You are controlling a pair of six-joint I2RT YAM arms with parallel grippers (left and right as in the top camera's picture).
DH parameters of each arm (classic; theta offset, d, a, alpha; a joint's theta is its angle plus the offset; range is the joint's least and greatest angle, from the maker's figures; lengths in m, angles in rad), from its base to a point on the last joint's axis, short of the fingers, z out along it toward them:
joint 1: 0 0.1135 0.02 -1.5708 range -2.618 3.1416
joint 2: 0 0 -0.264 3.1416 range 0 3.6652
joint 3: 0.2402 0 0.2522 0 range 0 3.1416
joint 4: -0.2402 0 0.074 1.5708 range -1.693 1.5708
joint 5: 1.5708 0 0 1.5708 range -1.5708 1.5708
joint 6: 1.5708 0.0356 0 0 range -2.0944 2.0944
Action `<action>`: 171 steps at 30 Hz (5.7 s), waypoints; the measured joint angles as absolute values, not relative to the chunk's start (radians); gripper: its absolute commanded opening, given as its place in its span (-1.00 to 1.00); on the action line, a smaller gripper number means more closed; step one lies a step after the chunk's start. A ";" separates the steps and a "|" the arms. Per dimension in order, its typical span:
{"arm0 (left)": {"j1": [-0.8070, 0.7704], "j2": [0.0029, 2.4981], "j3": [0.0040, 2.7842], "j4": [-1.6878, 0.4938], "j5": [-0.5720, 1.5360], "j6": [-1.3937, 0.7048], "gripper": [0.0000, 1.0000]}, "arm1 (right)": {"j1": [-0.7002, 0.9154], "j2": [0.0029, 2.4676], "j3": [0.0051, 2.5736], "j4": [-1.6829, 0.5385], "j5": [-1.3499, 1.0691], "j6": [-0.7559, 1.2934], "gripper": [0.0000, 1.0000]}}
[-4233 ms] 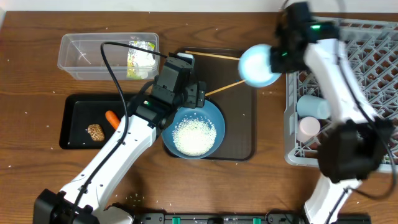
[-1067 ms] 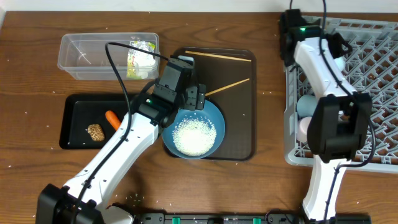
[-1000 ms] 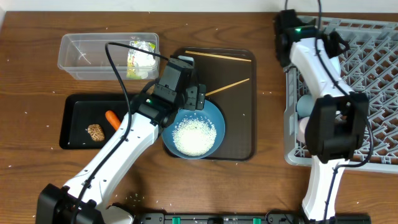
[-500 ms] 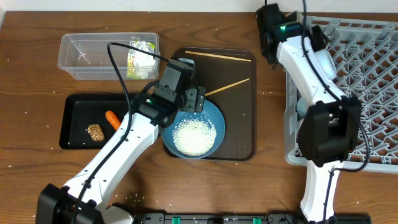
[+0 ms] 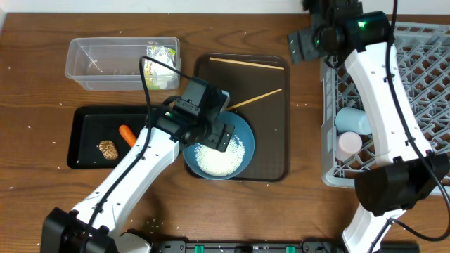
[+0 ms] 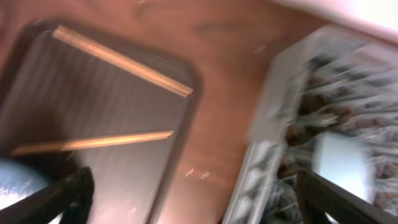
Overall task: Sort waste into correct bins and load items into the dishwasher rack
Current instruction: 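Grasp the rim of the large blue rice bowl with the left gripper, then lift the large bowl and carry it left over the black tray, then tip the large bowl to pour the rice onto the black tray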
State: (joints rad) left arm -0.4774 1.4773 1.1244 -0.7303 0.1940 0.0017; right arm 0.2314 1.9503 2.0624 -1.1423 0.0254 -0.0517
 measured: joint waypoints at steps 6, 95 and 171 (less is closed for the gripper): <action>-0.501 1.477 1.124 -0.722 0.272 0.034 0.84 | 0.222 1.969 2.033 -1.178 -0.056 -0.055 0.78; -0.540 1.359 1.207 -0.692 0.014 -0.069 -0.88 | 0.024 1.974 2.028 -1.271 -0.135 -0.010 0.52; 0.612 1.349 1.036 -0.641 1.511 0.051 -0.88 | 0.024 1.974 2.017 -1.275 -0.134 -0.019 0.56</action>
State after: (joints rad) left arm 0.6117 1.3487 1.0363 -0.6407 1.5108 0.0505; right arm 0.0242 1.9736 2.0174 -1.2747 -0.1341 -0.0185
